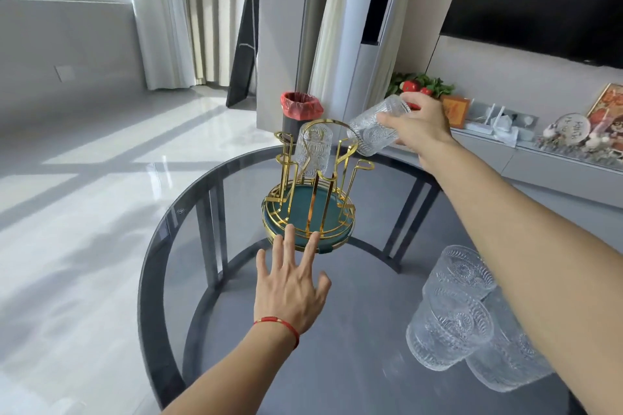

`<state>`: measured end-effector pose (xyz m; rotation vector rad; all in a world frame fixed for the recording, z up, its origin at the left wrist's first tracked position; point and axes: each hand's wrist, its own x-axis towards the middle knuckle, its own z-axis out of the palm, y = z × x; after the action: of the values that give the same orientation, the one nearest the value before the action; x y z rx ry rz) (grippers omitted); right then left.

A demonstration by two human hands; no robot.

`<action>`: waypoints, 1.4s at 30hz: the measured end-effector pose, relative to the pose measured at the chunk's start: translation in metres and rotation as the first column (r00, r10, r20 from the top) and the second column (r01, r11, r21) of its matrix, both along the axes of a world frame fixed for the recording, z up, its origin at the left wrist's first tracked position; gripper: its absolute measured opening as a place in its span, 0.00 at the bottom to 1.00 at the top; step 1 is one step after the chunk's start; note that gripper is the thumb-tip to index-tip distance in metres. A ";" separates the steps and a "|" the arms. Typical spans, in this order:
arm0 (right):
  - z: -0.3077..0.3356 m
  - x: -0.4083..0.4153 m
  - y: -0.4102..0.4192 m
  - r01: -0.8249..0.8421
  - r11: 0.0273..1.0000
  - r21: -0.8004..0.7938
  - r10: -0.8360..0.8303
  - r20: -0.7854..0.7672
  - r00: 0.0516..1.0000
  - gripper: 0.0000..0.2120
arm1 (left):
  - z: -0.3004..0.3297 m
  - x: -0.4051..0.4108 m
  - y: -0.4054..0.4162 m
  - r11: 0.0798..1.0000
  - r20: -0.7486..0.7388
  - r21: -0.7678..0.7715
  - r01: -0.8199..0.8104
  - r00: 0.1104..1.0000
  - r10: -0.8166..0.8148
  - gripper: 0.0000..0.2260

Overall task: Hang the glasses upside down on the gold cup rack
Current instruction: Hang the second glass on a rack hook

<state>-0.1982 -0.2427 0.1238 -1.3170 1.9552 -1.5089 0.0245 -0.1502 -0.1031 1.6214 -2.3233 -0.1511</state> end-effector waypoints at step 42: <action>-0.046 -0.001 0.151 -0.211 0.977 -0.017 0.184 -0.417 0.890 0.13 | 0.021 0.000 0.008 1.000 0.054 0.000 -0.011 0.998 0.011 0.34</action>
<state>-0.1991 -0.0913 0.0774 -1.9316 1.9414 -1.2779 0.0242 -0.1421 -0.0826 1.6577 -2.3542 -0.1065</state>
